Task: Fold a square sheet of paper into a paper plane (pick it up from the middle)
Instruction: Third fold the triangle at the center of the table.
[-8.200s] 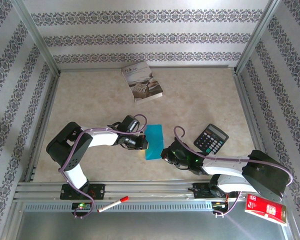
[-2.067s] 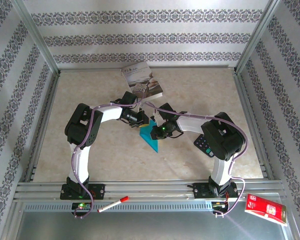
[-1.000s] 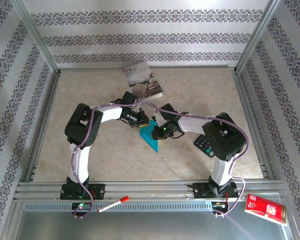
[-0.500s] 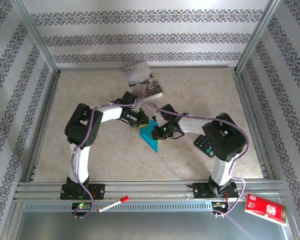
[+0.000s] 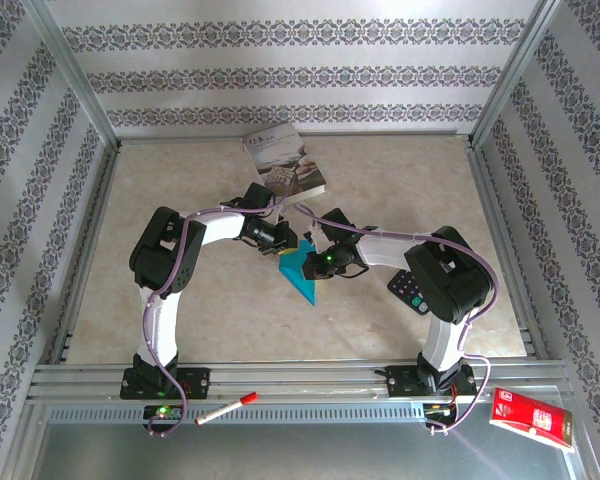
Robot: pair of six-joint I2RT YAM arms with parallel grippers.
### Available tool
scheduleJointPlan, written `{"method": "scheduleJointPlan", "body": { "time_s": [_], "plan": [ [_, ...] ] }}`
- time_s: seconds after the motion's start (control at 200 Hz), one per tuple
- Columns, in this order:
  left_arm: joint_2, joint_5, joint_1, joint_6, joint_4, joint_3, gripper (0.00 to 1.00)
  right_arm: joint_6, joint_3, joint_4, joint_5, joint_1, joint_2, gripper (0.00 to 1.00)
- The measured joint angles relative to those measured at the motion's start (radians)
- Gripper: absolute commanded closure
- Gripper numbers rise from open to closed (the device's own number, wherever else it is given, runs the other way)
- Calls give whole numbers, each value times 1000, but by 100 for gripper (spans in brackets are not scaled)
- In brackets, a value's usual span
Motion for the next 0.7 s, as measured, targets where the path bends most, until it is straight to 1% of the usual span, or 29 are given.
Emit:
{"method": "scheduleJointPlan", "body": {
  "time_s": [0.315,0.47,0.699],
  "plan": [
    [0,0,0,0,0,0,85,-1,0,0,1,0,0,95],
    [0,1,0,0,-5,6,81,-2,-5,7,2,0,0,95],
    [-6,-7,0,-4,-39,31,69,-1,-18,37,1,0,-2,95]
  ]
}}
